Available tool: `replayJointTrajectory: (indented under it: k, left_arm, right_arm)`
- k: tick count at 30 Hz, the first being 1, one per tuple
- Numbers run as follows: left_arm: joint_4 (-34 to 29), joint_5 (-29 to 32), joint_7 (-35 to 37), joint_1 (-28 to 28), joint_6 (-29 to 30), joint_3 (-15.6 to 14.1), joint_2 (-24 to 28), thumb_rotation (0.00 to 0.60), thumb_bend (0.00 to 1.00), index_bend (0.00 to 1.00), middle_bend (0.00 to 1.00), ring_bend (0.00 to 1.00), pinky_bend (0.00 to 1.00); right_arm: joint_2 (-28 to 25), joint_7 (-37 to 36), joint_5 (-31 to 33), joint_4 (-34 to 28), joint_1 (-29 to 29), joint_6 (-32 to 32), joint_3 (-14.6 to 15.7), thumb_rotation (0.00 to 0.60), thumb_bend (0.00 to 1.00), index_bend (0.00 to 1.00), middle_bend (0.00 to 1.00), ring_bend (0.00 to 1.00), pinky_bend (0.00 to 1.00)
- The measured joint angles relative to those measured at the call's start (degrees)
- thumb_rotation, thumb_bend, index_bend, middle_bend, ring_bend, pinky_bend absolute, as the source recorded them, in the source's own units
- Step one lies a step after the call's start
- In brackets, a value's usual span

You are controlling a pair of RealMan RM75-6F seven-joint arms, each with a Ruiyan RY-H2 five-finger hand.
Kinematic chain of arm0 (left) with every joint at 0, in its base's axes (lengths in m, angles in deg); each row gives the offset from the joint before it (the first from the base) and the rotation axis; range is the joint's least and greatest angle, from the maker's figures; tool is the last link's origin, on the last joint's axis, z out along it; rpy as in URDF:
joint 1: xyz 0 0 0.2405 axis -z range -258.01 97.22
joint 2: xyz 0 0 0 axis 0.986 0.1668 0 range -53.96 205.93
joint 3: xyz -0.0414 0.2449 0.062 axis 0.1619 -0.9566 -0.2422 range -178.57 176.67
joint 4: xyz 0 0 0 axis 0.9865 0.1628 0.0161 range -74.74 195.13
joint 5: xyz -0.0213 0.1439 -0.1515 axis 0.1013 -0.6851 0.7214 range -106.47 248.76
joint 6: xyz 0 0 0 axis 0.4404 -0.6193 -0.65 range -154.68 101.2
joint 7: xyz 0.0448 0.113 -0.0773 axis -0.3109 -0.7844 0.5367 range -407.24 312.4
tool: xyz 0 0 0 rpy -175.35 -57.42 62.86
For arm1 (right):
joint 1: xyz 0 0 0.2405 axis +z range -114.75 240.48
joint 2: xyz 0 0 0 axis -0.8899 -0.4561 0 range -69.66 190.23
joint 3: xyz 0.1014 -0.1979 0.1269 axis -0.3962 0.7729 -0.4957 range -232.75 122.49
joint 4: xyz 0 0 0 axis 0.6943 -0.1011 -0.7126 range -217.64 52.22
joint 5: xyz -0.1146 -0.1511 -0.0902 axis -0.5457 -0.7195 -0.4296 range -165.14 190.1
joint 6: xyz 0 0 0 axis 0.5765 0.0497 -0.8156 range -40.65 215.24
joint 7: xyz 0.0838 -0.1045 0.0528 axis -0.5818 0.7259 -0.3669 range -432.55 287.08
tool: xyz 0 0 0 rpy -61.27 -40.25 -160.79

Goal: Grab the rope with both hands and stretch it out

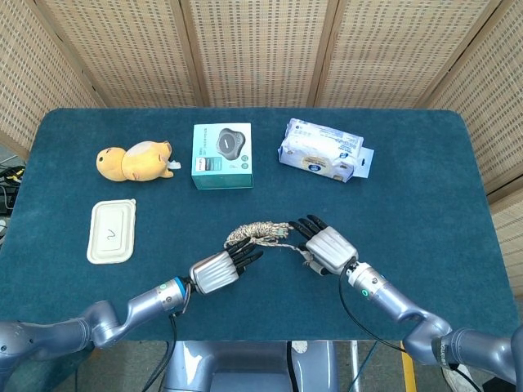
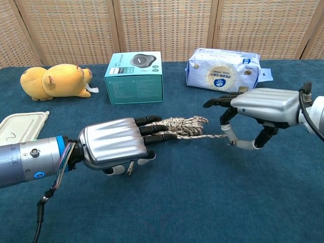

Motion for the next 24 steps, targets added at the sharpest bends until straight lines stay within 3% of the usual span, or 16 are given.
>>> replayJointTrajectory:
  k: [16, 24]
  left_arm:
    - [1.13, 0.92, -0.04, 0.67, 0.29, -0.78, -1.42, 0.600, 0.33, 0.53, 0.00, 0.00, 0.00]
    - [1.04, 1.53, -0.68, 0.87, -0.04, -1.09, -1.65, 0.600, 0.41, 0.53, 0.00, 0.00, 0.00]
  right_arm:
    - [0.45, -0.78, -0.42, 0.99, -0.18, 0.10, 0.35, 0.600, 0.50, 0.66, 0.03, 0.00, 0.00]
    - [0.43, -0.93, -0.64, 1.10, -0.22, 0.14, 0.47, 0.600, 0.50, 0.66, 0.03, 0.00, 0.00]
